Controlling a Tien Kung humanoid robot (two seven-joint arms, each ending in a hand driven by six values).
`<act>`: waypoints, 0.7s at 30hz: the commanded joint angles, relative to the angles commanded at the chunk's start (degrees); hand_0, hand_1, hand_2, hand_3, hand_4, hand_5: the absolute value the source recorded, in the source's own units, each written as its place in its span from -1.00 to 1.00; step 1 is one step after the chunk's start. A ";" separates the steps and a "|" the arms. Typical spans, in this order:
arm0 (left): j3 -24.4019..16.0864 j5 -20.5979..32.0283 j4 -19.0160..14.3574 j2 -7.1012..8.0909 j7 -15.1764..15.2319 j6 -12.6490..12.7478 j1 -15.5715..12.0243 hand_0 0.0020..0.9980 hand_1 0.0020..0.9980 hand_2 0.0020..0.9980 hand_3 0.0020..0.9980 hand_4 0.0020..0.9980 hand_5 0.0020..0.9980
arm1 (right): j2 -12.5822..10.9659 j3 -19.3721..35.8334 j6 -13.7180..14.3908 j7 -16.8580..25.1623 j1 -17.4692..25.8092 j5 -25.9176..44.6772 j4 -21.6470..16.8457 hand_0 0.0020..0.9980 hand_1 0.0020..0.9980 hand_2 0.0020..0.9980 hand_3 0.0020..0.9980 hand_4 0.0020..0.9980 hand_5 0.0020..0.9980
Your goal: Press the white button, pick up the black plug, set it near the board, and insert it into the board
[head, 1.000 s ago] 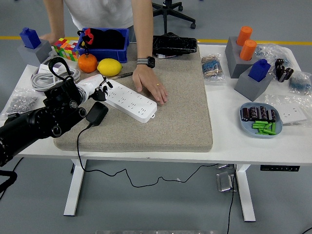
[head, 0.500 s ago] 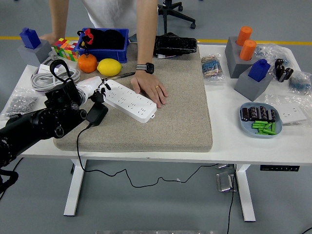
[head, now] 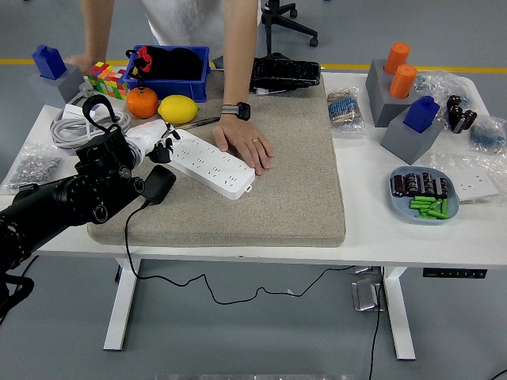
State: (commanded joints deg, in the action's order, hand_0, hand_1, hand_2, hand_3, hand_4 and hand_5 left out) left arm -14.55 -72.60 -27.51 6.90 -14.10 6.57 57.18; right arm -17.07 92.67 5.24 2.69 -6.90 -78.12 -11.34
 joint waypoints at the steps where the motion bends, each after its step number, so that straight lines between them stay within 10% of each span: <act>1: 0.28 0.19 0.14 -0.03 -0.05 -0.04 -0.04 -1.00 -1.00 -0.81 0.50 -1.00 -1.00 | 0.01 -0.01 0.00 0.01 -0.01 0.02 -0.02 0.37 0.23 0.19 0.14 0.30 -0.30; 21: 2.17 1.53 0.87 -0.42 0.19 0.03 -0.45 -1.00 -1.00 -0.80 0.49 -1.00 -1.00 | 0.02 -0.19 0.04 0.10 -0.01 0.23 -0.15 0.36 0.23 0.19 0.14 0.29 -0.30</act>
State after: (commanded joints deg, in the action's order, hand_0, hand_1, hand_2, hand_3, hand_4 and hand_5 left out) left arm -12.38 -71.07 -26.64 6.48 -13.90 6.60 56.72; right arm -17.05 92.48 5.28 2.79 -6.91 -77.89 -11.49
